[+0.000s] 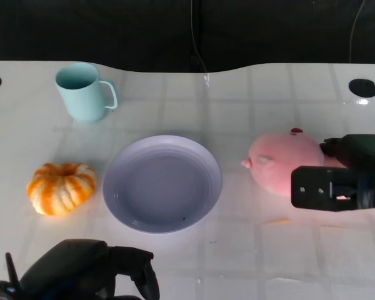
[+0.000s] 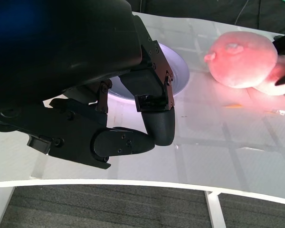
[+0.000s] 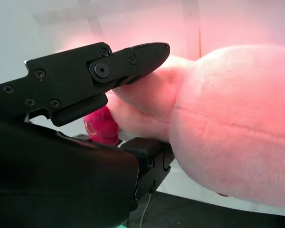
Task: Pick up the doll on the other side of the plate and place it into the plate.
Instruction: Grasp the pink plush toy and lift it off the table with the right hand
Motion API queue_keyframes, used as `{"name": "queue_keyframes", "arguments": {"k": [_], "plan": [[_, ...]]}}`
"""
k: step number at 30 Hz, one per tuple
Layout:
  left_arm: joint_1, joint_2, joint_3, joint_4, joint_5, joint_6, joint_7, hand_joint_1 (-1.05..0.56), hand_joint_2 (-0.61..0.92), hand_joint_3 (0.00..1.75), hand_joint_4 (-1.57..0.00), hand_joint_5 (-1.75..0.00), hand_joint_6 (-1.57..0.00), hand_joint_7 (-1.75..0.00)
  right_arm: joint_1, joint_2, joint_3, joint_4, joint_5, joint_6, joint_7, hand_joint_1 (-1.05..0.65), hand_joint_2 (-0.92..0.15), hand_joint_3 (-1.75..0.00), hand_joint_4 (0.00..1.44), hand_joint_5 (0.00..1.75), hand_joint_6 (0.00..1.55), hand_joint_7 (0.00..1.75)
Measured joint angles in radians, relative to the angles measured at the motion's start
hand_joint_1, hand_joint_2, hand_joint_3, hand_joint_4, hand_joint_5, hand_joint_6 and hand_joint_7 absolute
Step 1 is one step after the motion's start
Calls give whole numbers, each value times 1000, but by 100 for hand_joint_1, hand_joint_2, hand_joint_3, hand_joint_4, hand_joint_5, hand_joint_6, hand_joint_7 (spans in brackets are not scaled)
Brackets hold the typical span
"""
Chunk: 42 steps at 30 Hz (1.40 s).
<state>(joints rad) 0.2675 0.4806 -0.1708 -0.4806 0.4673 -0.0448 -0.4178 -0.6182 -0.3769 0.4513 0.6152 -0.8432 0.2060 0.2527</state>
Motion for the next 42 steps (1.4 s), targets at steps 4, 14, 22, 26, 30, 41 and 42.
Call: {"name": "queue_keyframes", "arguments": {"k": [4,14,22,26,30,41,42], "plan": [[4,0,0,-8,4,6,0,-33,92,41,-65,-146,-71,-94,-95,35,41,184,1,-68,-72,-61,-92,-9,86,14,84,6],[4,-2,-3,-15,11,10,0,-35,92,42,-67,-145,-71,-94,-139,96,42,423,51,-199,-424,-26,-92,-18,86,117,124,11],[-11,-2,-5,-14,12,22,-3,-34,92,41,-67,-144,-72,-94,-155,94,35,440,81,-201,-420,-27,-92,-24,85,95,118,5],[-11,-2,-4,-14,7,28,-5,-33,92,41,-68,-145,-72,-94,-154,92,4,421,127,-203,-420,-27,-92,-28,84,113,121,7],[-13,-2,-4,-7,4,23,-5,-33,92,41,-67,-145,-72,-94,-147,94,-27,363,175,-201,-420,-24,-87,-36,84,136,125,13],[-7,-1,-4,-7,5,19,-5,-32,92,40,-67,-145,-72,-93,-115,91,-109,102,254,-208,-398,-22,-38,-126,92,175,73,171],[-6,-1,-4,-7,6,20,-5,-32,92,41,-67,-145,-72,-93,-113,91,-113,80,256,-209,-393,-23,-38,-126,91,175,73,171]]}}
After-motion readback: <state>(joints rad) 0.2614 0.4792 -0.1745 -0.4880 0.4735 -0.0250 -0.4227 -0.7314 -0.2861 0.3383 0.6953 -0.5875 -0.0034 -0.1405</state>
